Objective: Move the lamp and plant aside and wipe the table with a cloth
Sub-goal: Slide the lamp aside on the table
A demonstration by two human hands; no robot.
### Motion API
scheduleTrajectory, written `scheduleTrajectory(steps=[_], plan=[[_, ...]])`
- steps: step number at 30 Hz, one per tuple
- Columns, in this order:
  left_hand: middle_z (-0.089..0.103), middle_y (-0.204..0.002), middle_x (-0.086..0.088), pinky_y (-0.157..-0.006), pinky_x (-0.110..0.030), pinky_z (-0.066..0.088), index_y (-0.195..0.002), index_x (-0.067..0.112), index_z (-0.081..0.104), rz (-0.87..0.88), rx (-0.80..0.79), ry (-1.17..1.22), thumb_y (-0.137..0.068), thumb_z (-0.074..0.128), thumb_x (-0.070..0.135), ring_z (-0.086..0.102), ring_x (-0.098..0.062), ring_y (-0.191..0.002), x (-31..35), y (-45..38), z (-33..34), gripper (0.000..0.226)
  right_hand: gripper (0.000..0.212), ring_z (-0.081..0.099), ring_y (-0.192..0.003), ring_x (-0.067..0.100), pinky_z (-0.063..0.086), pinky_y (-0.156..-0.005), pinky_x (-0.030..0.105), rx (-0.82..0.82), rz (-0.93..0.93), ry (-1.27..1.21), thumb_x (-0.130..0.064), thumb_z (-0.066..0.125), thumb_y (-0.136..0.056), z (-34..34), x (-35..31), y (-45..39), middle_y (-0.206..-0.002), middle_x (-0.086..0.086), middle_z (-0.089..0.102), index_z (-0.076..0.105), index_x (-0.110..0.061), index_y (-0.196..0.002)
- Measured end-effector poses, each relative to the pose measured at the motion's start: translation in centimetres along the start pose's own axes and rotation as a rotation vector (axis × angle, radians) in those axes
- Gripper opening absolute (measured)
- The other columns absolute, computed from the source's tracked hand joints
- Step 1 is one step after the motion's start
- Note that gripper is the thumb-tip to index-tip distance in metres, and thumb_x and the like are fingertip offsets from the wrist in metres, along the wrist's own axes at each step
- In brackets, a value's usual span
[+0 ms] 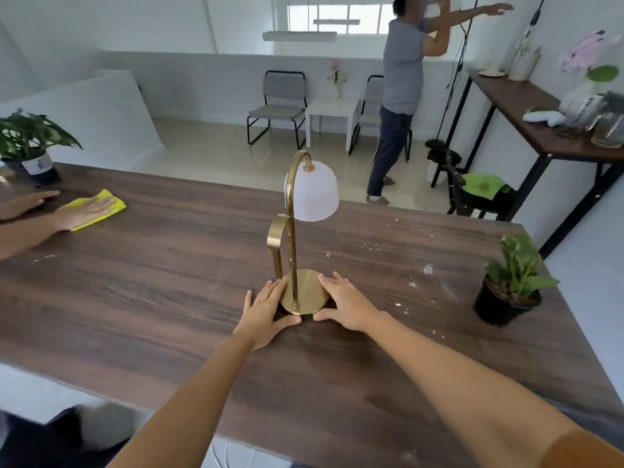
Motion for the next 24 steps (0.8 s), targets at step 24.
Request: scheduleTrajectory(steps=[24], plan=[[0.028,-0.154,0.0,-0.114,-0.055,-0.002,-0.149,0.024,0.014,0.097,0.056,-0.024,-0.079,0.049,0.069,0.013,-0.021,-0.146,-4.3,-28.1,-2.5,0.09,0.068,0.008,-0.15,0.033,0.006,-0.12,0.045,0.167,0.311,-0.082,-0.022,0.06,-0.095,-9.7,7.4,-22.0,-0.157,0.013,0.031,0.025,-0.013,-0.153]])
Point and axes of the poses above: each hand's wrist, its own y-axis away from the middle knuckle, its own z-axis out of the palm, x = y × z, the point moved 8 cm from there along -y, towards the middle knuckle
